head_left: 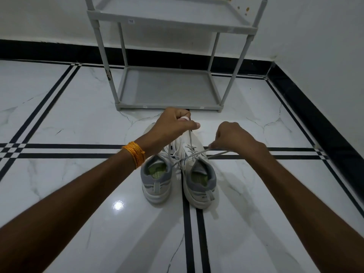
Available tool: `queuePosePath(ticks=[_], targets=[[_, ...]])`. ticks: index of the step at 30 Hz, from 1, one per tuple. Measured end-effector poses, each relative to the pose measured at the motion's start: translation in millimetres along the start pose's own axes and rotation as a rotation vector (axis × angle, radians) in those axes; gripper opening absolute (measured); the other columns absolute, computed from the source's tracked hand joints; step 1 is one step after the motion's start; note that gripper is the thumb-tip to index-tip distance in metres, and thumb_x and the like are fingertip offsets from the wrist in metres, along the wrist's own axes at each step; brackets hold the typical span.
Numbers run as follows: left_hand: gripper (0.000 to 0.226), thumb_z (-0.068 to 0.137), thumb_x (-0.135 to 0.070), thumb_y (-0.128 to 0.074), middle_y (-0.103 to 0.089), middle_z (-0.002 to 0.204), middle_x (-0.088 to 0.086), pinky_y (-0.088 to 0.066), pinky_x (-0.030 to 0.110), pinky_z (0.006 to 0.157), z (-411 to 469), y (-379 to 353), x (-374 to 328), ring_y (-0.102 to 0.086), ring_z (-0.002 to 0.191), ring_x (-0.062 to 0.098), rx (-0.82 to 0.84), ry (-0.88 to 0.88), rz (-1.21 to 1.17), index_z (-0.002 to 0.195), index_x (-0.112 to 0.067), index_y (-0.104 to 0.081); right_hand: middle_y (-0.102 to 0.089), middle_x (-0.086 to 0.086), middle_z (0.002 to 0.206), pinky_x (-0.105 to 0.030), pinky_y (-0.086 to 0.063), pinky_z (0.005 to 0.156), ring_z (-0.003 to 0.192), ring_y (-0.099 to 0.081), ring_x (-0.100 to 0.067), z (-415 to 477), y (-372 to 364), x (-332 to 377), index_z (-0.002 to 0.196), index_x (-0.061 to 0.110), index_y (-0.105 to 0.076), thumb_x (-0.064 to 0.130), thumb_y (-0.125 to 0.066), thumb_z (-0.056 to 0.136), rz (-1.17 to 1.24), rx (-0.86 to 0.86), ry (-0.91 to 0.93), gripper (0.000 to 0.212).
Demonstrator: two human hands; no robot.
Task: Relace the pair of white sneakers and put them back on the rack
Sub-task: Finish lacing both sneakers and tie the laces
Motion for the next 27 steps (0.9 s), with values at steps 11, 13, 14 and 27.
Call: queuePosePath(ticks=[11,13,14,27], targets=[[0.046,0.084,-0.012,-0.071,-0.033,0.053,-0.003,-0.033,0.015,0.046,-5.6,8.1,0.0,-0.031,0.044,0.005,0.007,0.013,-0.004,0.056,-0.018,-0.035,-0.043,0.0,0.061,-0.024,-0.038,0.06,0.058,-0.041,-0.012,-20.1,31.7,22.6,0.082,0.008,-0.065,0.016,-0.05,0.098,1.408,0.066,0.413,0.024],[0.043,0.084,-0.011,-0.071,-0.034,0.054,-0.001,-0.035,0.016,0.047,-5.3,6.2,-0.1,-0.033,0.045,0.006,0.013,-0.001,0.022,0.057,-0.017,-0.037,-0.05,-0.002,0.065,-0.025,-0.042,0.064,0.062,-0.047,-0.013,-18.9,30.6,21.8,0.089,0.005,-0.065,0.014,-0.048,0.099,1.411,0.071,0.387,0.022],[0.042,0.084,-0.012,-0.071,-0.035,0.054,-0.001,-0.036,0.018,0.048,-4.7,4.4,-0.6,-0.034,0.046,0.008,0.025,-0.013,0.038,0.057,-0.016,-0.039,-0.052,-0.003,0.067,-0.026,-0.044,0.065,0.063,-0.049,-0.014,-18.0,28.5,21.5,0.092,0.004,-0.065,0.015,-0.048,0.099,1.377,0.069,0.372,0.022],[0.03,0.094,-0.036,-0.055,-0.07,0.11,0.007,-0.048,0.034,0.082,13.6,-51.4,-24.4,-0.065,0.098,0.025,0.309,-0.592,1.171,0.1,-0.01,-0.069,-0.075,-0.003,0.095,-0.047,-0.054,0.088,0.097,-0.068,-0.025,-18.6,54.7,67.1,0.092,0.012,-0.076,0.026,-0.059,0.094,0.688,-0.119,0.439,0.022]])
Point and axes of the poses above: each hand's wrist, its own z-axis towards the middle knuckle, its own y-axis out of the back of the hand, x = y × z, the point moved 6 cm from there along z, towards the middle knuckle
